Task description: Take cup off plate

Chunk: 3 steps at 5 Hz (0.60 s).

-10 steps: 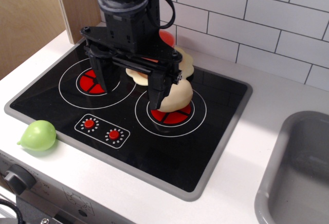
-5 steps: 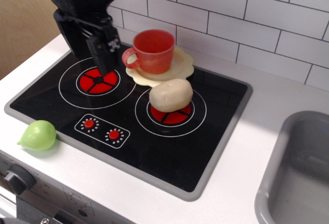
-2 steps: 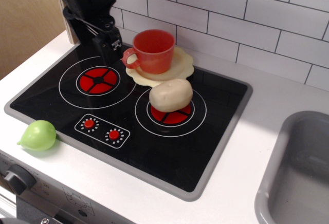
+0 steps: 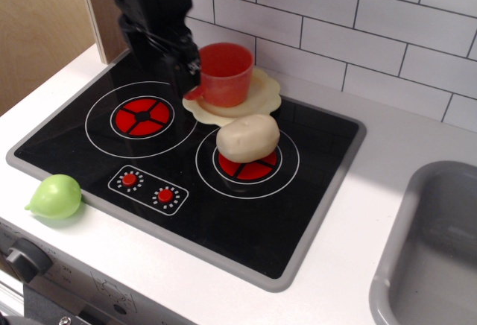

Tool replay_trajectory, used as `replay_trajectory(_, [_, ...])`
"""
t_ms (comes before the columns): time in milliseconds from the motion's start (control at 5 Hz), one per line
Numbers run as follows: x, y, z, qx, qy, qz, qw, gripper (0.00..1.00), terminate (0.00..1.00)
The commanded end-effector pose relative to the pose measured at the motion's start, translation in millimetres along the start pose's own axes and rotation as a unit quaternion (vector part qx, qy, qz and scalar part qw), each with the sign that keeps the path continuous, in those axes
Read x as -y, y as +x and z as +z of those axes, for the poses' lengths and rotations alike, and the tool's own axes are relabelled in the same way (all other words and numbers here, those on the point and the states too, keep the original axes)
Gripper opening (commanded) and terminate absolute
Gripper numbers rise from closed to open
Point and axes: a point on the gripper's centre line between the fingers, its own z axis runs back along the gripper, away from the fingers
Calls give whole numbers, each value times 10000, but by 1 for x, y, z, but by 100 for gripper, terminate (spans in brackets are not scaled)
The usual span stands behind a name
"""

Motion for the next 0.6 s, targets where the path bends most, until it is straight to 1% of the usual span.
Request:
replay_trajectory(0, [1,19,-3,104,84,10,9999,100,0])
replay_trajectory(200, [2,21,-5,128,145,97,9998,100,0])
replay_trajectory(400, [2,21,-4,126,98,160,9997,0,0])
